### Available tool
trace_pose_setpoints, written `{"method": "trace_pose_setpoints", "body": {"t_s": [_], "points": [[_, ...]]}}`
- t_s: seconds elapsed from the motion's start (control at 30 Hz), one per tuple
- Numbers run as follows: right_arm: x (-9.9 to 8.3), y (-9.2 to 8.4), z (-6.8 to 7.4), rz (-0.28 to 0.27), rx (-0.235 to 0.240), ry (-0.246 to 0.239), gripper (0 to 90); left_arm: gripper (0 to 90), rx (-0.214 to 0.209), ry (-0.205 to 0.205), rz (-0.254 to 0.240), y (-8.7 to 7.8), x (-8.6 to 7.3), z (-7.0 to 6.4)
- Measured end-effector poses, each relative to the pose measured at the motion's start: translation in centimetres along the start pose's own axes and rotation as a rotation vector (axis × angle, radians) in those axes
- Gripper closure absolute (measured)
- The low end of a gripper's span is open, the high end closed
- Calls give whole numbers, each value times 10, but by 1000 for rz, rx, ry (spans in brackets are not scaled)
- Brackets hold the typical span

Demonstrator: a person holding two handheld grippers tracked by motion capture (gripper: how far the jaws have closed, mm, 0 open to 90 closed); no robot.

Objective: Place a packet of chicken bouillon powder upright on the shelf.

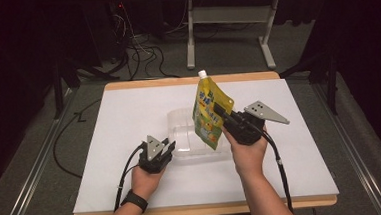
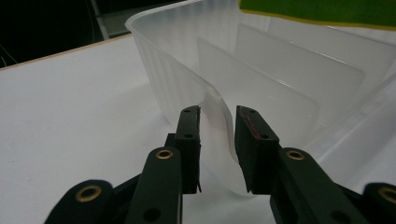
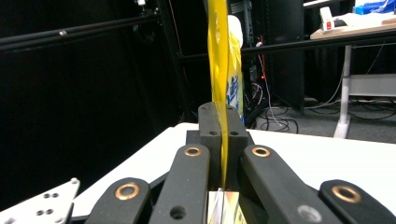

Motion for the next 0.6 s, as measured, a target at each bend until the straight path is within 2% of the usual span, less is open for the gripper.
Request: {"method": "trace_pose_setpoints", "body": {"t_s": [0.2, 0.43, 0.6], "points": [[-4, 14, -2, 7, -12, -8, 900, 718, 5, 5, 2, -1, 0, 0], [-11, 32, -7, 10, -27, 17, 900, 717, 9, 17, -2, -1, 0, 0], [-15, 39, -9, 18, -49, 20, 900, 717, 11, 24, -3, -2, 0, 0]]}}
Point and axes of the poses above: each handheld gripper's, and its own axes: y roughly forward along the jaws, x roughly out of its top, z roughly to its left, the point moved 10 cm from there along y, roughly forward along the jaws, and after that the axes turned 13 degrees about x, right-handed, at the moved point
